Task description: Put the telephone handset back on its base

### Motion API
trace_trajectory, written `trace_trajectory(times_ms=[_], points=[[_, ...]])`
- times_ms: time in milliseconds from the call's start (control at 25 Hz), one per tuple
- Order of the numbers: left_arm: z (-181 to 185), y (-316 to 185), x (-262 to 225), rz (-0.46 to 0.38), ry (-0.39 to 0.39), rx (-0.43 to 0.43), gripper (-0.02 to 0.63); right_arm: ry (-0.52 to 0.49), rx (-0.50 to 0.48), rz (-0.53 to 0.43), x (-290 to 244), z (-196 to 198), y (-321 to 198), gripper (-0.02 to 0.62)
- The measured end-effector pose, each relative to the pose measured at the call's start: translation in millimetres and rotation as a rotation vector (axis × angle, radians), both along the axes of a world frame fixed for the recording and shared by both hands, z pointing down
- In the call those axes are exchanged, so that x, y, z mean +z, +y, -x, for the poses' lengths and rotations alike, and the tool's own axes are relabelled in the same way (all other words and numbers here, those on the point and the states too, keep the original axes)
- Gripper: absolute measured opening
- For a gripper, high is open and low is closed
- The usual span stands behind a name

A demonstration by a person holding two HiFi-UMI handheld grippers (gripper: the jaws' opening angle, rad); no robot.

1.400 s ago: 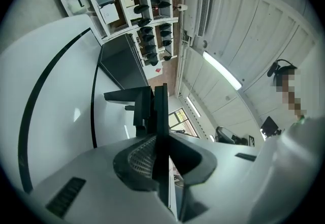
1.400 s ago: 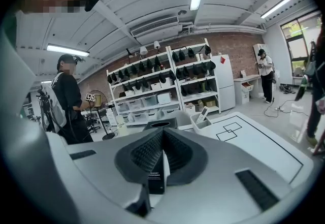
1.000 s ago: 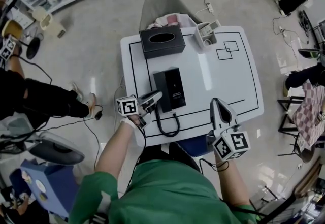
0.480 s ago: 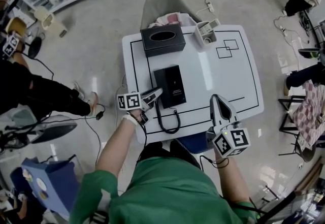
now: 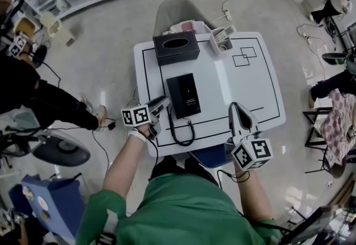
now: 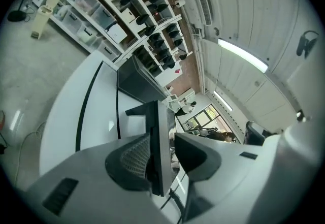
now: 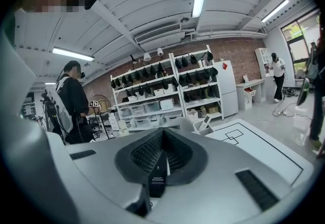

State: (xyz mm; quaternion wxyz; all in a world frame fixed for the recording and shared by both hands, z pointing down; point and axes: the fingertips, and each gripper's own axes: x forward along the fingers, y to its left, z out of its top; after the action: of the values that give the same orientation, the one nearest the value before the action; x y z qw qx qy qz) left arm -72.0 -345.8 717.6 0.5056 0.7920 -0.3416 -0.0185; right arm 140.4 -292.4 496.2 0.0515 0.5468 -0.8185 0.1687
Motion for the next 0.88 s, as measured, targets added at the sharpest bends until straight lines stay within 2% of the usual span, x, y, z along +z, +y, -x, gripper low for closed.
trace_trajectory(times_ms=[120,400,640,720,880], points=[[10,-4,-32,-0.09,-0.035,-0.033,0.155,0.005,0.011,-0.025,-8,-6,-2,0.021],[16,-6,-148,-0.385,-0.167,-0.091,0.149,0.004,0.013,-0.098,-38,-13,-14,0.021],[4,15,-245,-0.643,-0.303,-0.1,0.065,0.005,-0.005,-0.178,-73,-12,-20,0.021],[-1,25,-270,-0.711,-0.343,-0.095,0.031,-0.003,-0.017,-0.21,-87,-9,-17,0.021],[-8,41,-306,-0.811,-0.371,-0.094,0.021,-0.01,-0.039,-0.276,-111,-2,-11,0.021]])
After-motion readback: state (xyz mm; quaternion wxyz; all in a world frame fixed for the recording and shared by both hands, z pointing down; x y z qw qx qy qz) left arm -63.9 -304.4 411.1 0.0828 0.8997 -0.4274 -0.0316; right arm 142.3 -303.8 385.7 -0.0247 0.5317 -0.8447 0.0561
